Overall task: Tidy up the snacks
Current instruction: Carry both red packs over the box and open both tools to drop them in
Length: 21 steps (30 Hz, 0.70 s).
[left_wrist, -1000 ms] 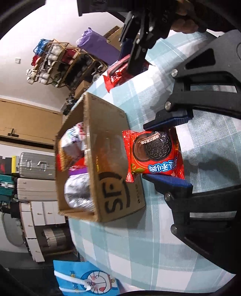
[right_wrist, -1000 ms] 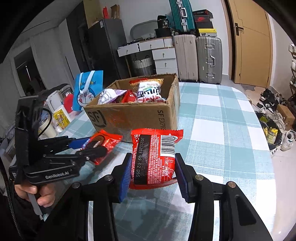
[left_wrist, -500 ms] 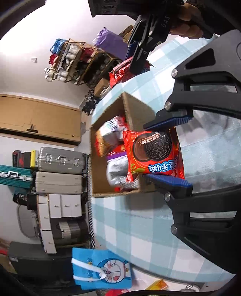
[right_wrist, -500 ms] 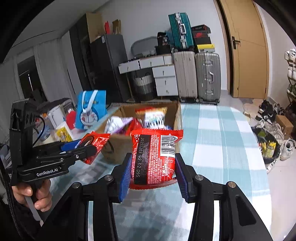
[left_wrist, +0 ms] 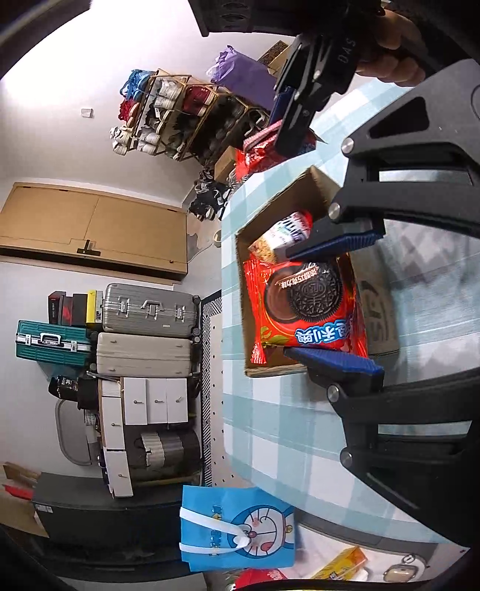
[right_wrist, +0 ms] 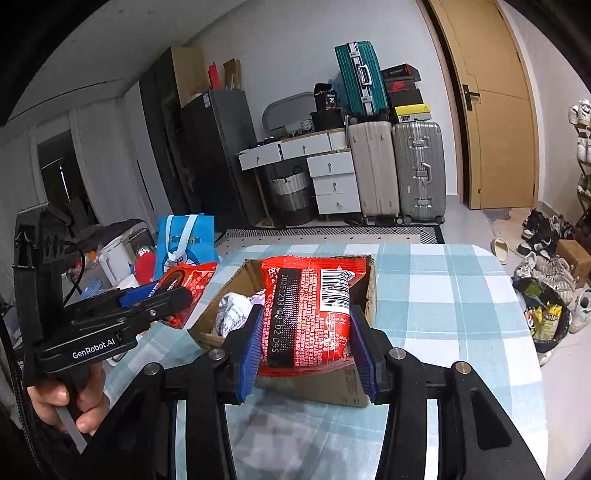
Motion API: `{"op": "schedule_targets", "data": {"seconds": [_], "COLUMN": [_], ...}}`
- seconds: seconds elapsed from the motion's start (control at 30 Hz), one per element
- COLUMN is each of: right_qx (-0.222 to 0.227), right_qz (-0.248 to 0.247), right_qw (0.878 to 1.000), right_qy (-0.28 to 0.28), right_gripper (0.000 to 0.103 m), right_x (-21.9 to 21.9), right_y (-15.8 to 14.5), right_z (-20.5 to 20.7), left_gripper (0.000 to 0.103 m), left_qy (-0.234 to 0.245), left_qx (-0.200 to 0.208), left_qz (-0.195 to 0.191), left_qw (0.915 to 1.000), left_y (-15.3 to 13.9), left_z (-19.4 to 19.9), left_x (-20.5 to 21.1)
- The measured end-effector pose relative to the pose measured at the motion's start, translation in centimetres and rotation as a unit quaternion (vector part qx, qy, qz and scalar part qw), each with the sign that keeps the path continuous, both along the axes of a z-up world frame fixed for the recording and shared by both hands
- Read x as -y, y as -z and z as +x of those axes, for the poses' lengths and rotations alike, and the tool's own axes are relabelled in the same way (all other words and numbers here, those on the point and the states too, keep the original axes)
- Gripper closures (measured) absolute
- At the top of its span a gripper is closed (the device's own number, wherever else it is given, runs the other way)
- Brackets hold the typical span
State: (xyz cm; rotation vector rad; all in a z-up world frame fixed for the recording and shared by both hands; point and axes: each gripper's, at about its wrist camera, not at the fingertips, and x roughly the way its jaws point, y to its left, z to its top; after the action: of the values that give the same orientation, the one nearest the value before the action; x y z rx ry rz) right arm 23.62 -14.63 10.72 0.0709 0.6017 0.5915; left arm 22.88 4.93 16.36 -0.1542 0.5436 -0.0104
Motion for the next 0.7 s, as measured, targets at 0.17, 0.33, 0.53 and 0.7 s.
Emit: {"op": "schedule_targets", "data": {"seconds": [0.17, 0.33, 0.53, 0.7], "right_qx": [-0.004, -0.002, -0.005, -0.015], "right_qz": [0.006, 0.005, 0.004, 0.000], "right_qw": [1.000, 1.000, 1.000, 1.000], "right_qy": [-0.002, -0.008, -0.016, -0.019], "right_gripper": [0.058, 0.058, 0.058, 0.058], "right_x": [-0.7, -1.5, -2.7, -3.4], "right_y": [-0.2, -0.2, 0.5, 1.5], "right_z": [1.6, 3.0, 4.4, 5.7], "left_gripper": [0.061, 0.061, 0.061, 0.061], "left_qy": [-0.004, -0.001, -0.002, -0.007], "left_qx": [-0.002, -0.008, -0.015, -0.024], "left_qz": [-0.006, -0.001, 0.010, 0.008], "left_qw": [1.0000, 1.0000, 0.9998, 0.9997], "left_y": [-0.2, 0.2, 1.8, 3.5], "left_z": [2.2, 4.9, 7.6, 9.0], "left_x": [0.0, 0.2, 1.0, 0.9]}}
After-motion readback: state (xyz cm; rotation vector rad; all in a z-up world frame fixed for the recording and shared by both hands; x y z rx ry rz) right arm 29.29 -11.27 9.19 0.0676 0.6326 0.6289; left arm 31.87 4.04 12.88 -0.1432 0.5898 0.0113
